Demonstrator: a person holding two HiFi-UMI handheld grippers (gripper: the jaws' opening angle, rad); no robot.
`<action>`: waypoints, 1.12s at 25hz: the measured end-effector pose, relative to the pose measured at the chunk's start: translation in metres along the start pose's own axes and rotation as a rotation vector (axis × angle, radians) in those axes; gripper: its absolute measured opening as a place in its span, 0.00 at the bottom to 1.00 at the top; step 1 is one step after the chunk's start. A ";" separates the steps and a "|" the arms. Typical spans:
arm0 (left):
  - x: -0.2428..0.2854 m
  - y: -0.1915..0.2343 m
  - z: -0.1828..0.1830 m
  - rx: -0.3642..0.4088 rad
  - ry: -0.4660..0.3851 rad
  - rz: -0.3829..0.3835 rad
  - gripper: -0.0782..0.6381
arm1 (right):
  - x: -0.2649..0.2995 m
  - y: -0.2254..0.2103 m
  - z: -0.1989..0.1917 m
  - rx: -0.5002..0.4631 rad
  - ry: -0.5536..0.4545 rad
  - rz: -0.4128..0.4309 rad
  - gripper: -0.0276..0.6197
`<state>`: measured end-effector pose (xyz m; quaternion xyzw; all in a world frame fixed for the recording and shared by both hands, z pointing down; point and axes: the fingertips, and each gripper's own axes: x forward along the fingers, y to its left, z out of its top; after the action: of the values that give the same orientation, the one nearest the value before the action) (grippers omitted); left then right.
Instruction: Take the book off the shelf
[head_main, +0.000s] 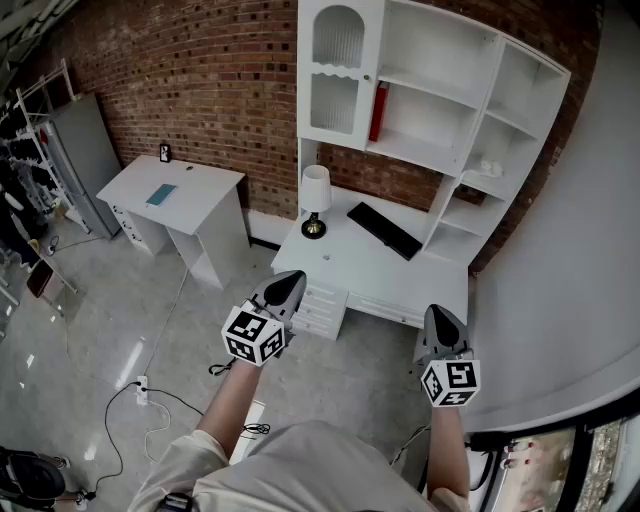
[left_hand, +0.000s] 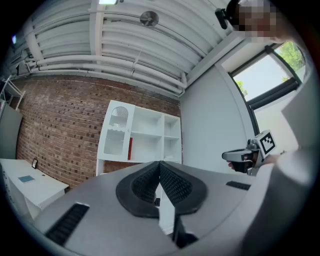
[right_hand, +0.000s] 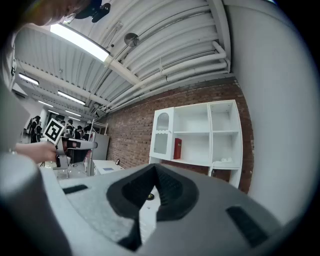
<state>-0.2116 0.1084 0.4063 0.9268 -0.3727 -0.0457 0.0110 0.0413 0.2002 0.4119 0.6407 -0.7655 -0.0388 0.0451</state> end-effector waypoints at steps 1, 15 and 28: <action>0.001 0.000 0.000 0.001 -0.001 -0.001 0.10 | 0.000 0.000 -0.001 0.000 0.000 0.001 0.05; 0.003 -0.005 -0.008 0.000 0.009 0.002 0.11 | 0.001 -0.001 -0.007 0.034 -0.002 0.028 0.05; 0.004 -0.021 -0.014 -0.009 0.020 0.022 0.31 | -0.010 -0.022 -0.016 0.040 0.015 -0.013 0.27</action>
<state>-0.1933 0.1207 0.4190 0.9230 -0.3824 -0.0380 0.0194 0.0667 0.2060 0.4248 0.6466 -0.7616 -0.0189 0.0376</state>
